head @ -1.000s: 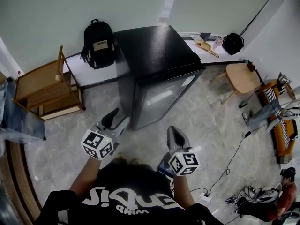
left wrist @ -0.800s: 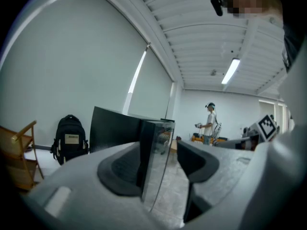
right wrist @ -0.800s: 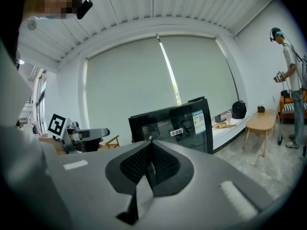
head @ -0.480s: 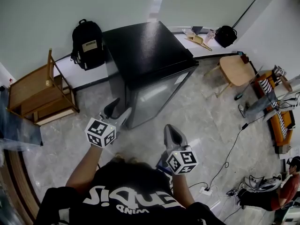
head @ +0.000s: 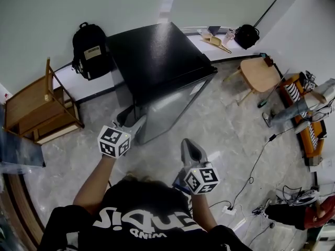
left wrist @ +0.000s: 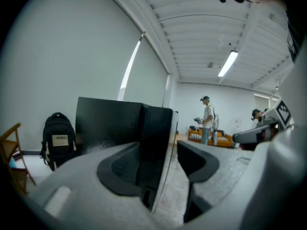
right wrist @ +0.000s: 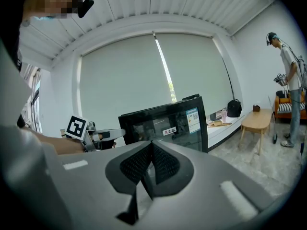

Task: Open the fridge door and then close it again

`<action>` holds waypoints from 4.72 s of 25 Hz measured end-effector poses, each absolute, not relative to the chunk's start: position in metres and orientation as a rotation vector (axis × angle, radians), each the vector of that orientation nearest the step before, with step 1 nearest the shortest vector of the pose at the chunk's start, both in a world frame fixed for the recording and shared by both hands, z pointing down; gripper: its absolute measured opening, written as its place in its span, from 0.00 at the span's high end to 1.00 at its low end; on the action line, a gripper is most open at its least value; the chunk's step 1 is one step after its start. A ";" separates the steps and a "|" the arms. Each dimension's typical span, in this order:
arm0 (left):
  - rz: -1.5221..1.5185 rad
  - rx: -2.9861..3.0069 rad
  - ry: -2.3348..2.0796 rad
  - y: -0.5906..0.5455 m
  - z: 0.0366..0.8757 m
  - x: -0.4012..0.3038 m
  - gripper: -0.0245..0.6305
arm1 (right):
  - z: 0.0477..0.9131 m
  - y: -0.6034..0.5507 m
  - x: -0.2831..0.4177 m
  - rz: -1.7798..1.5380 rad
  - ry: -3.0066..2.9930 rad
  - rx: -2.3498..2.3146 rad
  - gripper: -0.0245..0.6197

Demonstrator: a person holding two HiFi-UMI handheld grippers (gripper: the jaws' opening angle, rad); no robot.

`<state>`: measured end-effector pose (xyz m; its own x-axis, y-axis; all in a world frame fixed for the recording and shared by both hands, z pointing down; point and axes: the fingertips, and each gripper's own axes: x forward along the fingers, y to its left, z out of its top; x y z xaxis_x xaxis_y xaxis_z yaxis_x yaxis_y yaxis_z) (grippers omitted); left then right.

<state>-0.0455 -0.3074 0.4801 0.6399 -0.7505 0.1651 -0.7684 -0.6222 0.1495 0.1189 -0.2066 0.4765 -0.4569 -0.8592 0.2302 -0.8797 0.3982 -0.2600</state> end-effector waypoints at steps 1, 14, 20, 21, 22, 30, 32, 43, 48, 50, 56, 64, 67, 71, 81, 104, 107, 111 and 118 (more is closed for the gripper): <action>0.129 2.656 -1.239 -0.308 0.481 -0.044 0.59 | 0.477 -0.207 0.120 0.537 -2.575 1.607 0.97; 0.109 2.647 -1.250 -0.317 0.483 -0.042 0.64 | 0.481 -0.216 0.111 0.545 -2.579 1.591 0.97; 0.106 2.630 -1.229 -0.318 0.482 -0.042 0.66 | 0.485 -0.213 0.114 0.559 -2.570 1.586 0.97; 0.112 2.634 -1.226 -0.318 0.482 -0.042 0.66 | 0.485 -0.211 0.116 0.560 -2.566 1.587 0.97; 0.118 2.639 -1.223 -0.318 0.482 -0.042 0.67 | 0.485 -0.210 0.117 0.559 -2.564 1.586 0.97; 0.159 2.671 -1.165 -0.316 0.484 -0.042 0.68 | 0.487 -0.212 0.120 0.549 -2.554 1.578 0.97; 0.162 2.677 -1.157 -0.315 0.484 -0.042 0.68 | 0.487 -0.212 0.118 0.547 -2.560 1.575 0.97; 0.157 2.665 -1.187 -0.314 0.482 -0.042 0.69 | 0.488 -0.215 0.114 0.557 -2.565 1.555 0.97; 0.145 2.654 -1.202 -0.314 0.483 -0.043 0.69 | 0.491 -0.216 0.119 0.565 -2.554 1.571 0.97; 0.141 2.649 -1.204 -0.315 0.483 -0.042 0.69 | 0.492 -0.216 0.122 0.570 -2.549 1.578 0.97; 0.146 2.638 -1.200 -0.315 0.483 -0.043 0.69 | 0.493 -0.218 0.125 0.577 -2.541 1.588 0.97; 0.172 2.689 -1.131 -0.288 0.484 -0.023 0.69 | 0.494 -0.219 0.126 0.576 -2.548 1.582 0.97; 0.164 2.702 -1.103 -0.272 0.484 -0.011 0.69 | 0.492 -0.217 0.128 0.567 -2.556 1.587 0.97; 0.172 2.702 -1.067 -0.257 0.483 -0.002 0.70 | 0.491 -0.206 0.135 0.573 -2.549 1.615 0.97; 0.153 2.719 -0.934 -0.220 0.481 0.030 0.71 | 0.489 -0.178 0.155 0.581 -2.516 1.684 0.97; 0.154 2.760 -0.720 -0.181 0.482 0.075 0.83 | 0.492 -0.155 0.176 0.598 -2.444 1.801 0.97; 0.158 2.763 -0.703 -0.179 0.482 0.077 0.84 | 0.492 -0.153 0.176 0.598 -2.439 1.807 0.97; 0.153 2.762 -0.693 -0.178 0.482 0.078 0.84 | 0.491 -0.152 0.176 0.600 -2.432 1.817 0.97; 0.149 2.766 -0.692 -0.179 0.482 0.077 0.84 | 0.491 -0.152 0.174 0.601 -2.424 1.831 0.97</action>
